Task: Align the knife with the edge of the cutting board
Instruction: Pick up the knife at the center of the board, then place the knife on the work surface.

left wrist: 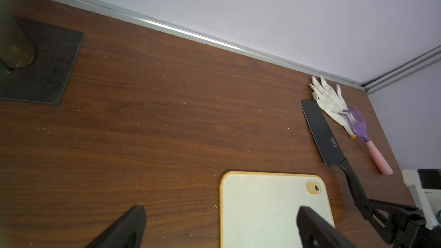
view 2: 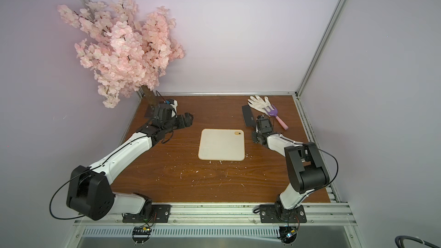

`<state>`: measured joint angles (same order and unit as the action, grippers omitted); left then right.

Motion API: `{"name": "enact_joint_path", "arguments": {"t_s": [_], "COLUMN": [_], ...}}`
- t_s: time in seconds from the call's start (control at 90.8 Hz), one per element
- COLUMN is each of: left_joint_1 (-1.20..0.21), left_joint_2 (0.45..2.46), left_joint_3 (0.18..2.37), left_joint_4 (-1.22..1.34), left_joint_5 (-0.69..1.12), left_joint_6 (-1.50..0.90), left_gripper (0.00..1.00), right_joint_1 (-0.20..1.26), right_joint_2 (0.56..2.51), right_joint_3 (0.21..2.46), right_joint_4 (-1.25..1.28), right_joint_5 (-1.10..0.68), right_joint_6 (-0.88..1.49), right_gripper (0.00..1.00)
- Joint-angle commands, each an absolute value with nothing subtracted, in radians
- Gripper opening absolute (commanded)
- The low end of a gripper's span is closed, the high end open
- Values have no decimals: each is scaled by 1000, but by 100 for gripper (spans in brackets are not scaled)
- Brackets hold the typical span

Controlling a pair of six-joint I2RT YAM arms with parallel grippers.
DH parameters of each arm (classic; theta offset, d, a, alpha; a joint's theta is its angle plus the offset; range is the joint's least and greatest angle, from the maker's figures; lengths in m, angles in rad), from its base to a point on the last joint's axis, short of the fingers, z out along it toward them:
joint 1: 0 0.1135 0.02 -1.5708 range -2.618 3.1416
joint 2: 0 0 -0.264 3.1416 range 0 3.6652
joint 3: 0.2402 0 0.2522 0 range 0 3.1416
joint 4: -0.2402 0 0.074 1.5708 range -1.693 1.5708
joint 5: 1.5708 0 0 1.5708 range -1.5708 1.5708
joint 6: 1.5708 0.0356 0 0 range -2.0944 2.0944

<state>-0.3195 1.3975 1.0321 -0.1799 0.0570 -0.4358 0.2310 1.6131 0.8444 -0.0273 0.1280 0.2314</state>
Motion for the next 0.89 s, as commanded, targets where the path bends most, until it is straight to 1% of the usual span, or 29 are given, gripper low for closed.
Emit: {"name": "enact_joint_path", "arguments": {"t_s": [0.0,0.055,0.198,0.308,0.539,0.881], "left_joint_1": [-313,-321,-354,-370,-414,-434], "left_joint_2": [1412,1418,1458,1500,1565,1594], "left_joint_3": [1059,1060,1085,1110,1161,1170], "left_joint_4": [-192,-193,-207,-213,-219,-212], "left_joint_5": [113,126,200,291,399,448], "left_joint_6": [-430,-425,-426,-449,-535,-637], "left_gripper": [100,100,100,100,100,100], "right_joint_1": [274,291,341,401,574,797], "right_joint_2": [1532,1511,1463,1438,1415,1413], "right_joint_3": [885,884,879,882,894,919], "right_joint_4": [-38,-45,-60,-78,-113,-93], "right_joint_5": [197,217,281,355,578,900], "right_joint_6": [201,198,185,170,132,13], "right_gripper": [3,0,0,0,0,0]}}
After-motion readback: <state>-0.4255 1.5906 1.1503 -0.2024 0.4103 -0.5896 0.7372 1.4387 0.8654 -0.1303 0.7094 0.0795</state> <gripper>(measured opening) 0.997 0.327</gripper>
